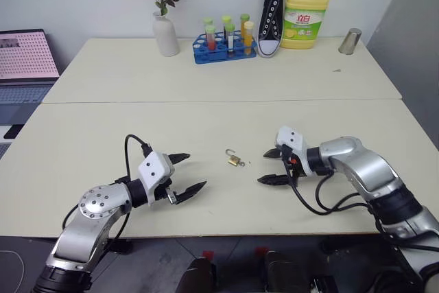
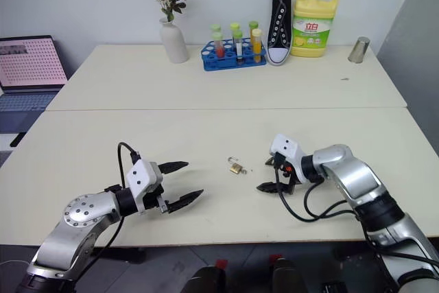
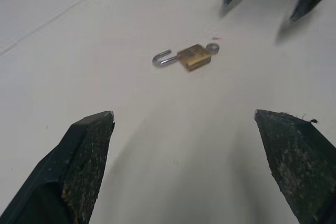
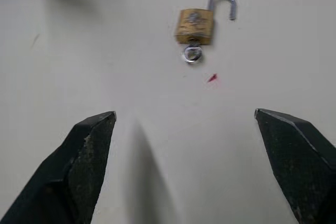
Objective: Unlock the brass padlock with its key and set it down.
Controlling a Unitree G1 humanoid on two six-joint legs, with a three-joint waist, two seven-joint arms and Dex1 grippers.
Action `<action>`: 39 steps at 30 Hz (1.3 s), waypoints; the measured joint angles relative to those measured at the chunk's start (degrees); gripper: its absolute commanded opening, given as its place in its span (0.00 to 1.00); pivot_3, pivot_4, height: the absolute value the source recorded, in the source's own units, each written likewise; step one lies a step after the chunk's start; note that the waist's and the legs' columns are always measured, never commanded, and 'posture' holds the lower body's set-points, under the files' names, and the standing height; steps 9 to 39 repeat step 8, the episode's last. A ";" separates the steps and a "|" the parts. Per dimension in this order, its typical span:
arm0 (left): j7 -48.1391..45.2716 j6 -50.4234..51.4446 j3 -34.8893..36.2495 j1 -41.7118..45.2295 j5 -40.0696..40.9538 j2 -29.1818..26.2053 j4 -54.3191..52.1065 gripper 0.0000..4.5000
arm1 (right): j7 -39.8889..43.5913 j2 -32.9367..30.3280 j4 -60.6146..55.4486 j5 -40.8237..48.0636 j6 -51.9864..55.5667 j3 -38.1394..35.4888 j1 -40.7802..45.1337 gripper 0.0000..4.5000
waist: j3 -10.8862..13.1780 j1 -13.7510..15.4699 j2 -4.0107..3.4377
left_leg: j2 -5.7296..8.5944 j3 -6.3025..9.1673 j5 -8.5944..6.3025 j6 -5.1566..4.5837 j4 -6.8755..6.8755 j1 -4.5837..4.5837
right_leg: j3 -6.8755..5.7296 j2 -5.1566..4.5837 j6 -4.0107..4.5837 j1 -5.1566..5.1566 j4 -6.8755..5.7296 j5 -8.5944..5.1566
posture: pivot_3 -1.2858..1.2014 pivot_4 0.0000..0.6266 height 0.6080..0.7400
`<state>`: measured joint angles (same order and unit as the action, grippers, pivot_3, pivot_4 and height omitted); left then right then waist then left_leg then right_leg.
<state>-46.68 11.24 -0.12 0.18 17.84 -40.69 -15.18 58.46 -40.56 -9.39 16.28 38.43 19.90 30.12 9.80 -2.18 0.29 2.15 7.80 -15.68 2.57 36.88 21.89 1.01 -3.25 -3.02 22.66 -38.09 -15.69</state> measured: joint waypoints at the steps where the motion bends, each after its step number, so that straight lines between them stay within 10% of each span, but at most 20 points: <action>1: -0.78 0.15 0.50 -0.94 0.04 -1.10 -0.38 1.00 | -0.28 -1.60 -4.10 -0.14 -1.58 -1.48 -2.76 0.98 | 0.00 0.09 0.01 | -0.01 0.01 0.00 0.00 0.00 0.00 | -0.02 0.00 0.00 -0.02 0.03 0.00 | 0.52 0.24 1.00; 8: -5.52 2.10 2.87 -2.88 1.52 -4.44 -0.93 1.00 | -6.12 -3.94 -17.02 1.09 -1.46 -11.83 -13.14 0.98 | 0.02 0.43 0.03 | 0.01 -0.01 0.00 0.01 0.04 -0.08 | -0.02 -0.03 -0.01 -0.16 0.08 -0.01 | 0.52 0.24 1.00; 39: -5.52 2.10 2.87 -2.88 1.52 -4.44 -0.93 1.00 | -6.12 -3.94 -17.02 1.09 -1.46 -11.83 -13.14 0.98 | 0.02 0.43 0.03 | 0.01 -0.01 0.00 0.01 0.04 -0.08 | -0.02 -0.03 -0.01 -0.16 0.08 -0.01 | 0.52 0.24 1.00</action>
